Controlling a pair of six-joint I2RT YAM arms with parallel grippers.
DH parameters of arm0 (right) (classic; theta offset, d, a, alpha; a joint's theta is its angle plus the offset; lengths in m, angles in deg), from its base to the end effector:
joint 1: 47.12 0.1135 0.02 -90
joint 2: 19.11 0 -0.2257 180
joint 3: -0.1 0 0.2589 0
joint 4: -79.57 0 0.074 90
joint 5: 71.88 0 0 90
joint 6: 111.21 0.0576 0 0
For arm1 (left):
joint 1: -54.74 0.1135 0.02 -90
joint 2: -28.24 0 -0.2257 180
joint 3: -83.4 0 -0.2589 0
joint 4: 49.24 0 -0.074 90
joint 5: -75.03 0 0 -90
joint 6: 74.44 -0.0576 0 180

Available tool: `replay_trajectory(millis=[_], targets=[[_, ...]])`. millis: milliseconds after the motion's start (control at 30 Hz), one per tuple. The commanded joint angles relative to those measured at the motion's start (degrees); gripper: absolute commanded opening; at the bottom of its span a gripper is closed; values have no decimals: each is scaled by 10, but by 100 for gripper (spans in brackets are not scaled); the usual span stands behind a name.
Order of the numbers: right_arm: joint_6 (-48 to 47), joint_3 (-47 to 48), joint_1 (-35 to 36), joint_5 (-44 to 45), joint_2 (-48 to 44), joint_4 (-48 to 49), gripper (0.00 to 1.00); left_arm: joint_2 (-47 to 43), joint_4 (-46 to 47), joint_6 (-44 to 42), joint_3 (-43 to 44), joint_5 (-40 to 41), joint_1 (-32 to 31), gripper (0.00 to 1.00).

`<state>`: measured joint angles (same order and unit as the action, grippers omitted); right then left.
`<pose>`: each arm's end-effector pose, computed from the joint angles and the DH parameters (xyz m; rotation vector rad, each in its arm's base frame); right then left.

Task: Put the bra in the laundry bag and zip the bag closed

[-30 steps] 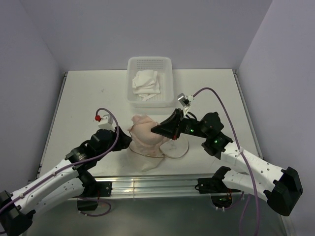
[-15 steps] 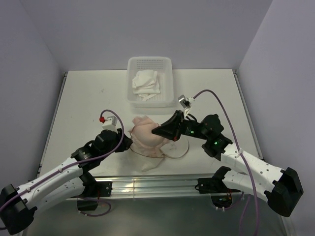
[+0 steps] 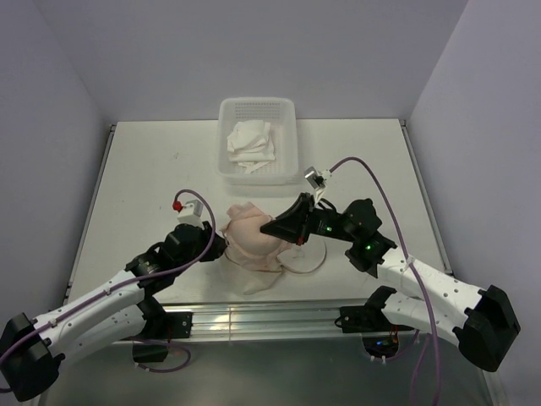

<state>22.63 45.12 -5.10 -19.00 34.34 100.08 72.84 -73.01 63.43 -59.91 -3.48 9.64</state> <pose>0.1691 0.1992 0.2820 -0.6011 1.5153 1.6382 0.1682 -0.1525 0.1678 -0.1767 2.1973 -0.7381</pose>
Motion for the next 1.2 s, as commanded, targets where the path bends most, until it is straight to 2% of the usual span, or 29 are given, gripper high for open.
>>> replay_trajectory(millis=[0,67,100,267,500,633,933,1167], targets=[[-4,-11,3,4,-19,36,0,-11,34,4,-5,3,0,24],[-6,-15,3,6,-19,34,0,-6,33,-4,0,8,-1,7],[-6,-18,3,-1,-16,36,0,-5,35,-6,3,9,0,1],[-8,-30,3,14,-22,35,0,-15,56,-13,4,-1,-1,0],[-82,-28,2,50,-5,-43,0,-76,62,-15,-4,-4,-1,0],[-110,-26,1,36,20,-76,0,-101,76,-12,-11,-5,-1,0],[-108,-35,7,-7,108,-43,0,-80,127,-19,-12,-22,0,0],[-149,-14,42,-23,146,-91,0,-70,156,-21,-11,-14,0,0]])
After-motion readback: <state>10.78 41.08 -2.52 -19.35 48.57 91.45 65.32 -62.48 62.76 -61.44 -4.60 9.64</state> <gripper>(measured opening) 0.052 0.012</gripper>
